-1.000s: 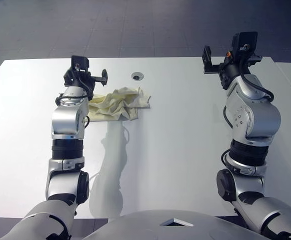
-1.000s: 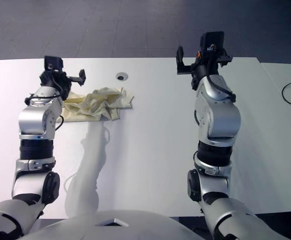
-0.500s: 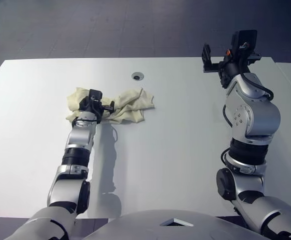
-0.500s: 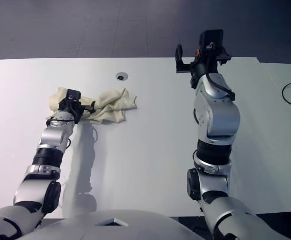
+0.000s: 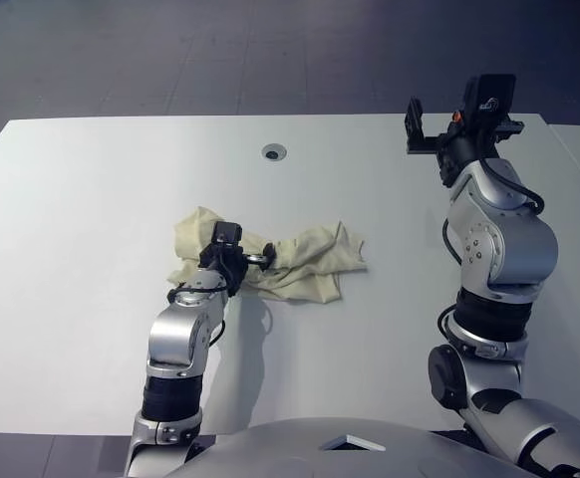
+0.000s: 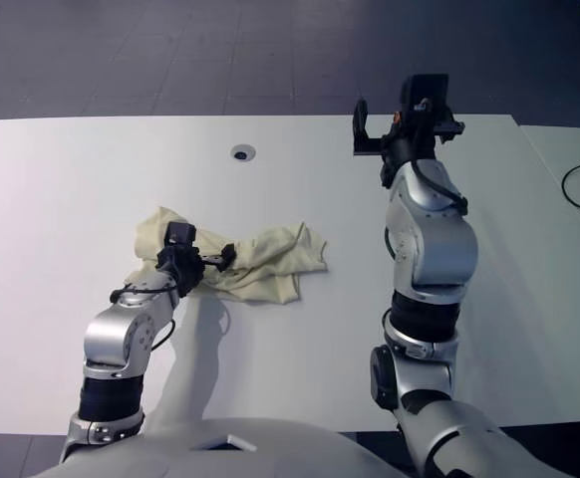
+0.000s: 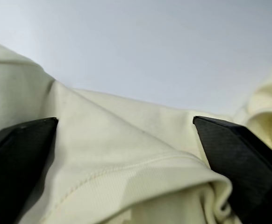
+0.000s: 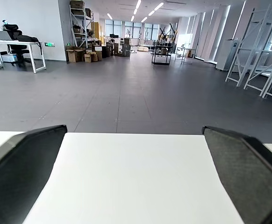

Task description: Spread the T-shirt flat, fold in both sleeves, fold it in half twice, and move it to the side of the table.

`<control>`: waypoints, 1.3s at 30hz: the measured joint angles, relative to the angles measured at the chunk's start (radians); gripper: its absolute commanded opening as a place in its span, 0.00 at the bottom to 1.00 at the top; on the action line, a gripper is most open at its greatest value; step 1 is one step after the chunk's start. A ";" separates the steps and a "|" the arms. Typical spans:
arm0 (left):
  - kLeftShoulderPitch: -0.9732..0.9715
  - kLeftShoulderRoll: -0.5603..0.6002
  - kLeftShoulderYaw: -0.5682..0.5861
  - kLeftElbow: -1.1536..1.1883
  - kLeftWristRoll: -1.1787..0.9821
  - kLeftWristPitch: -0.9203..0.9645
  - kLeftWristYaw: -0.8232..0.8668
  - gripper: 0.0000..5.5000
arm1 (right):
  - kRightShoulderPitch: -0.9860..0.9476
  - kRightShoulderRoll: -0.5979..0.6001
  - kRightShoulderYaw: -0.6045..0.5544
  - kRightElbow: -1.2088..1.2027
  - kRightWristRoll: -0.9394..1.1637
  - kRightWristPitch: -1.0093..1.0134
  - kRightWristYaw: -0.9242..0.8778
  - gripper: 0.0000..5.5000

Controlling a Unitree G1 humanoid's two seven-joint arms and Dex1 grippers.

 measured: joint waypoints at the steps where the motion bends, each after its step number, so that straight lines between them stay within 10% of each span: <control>1: 0.001 -0.005 0.012 -0.026 -0.019 0.038 0.000 0.98 | 0.004 0.000 0.000 -0.001 0.000 0.002 0.000 0.98; 18: -0.354 0.066 0.404 -0.162 -0.213 0.318 -0.033 0.98 | -0.008 -0.265 0.264 0.169 0.061 -0.120 0.511 0.98; 39: -0.361 0.219 0.379 -0.140 -0.145 0.170 0.023 0.98 | 0.106 -0.463 0.699 -0.003 -0.102 -0.409 0.908 0.98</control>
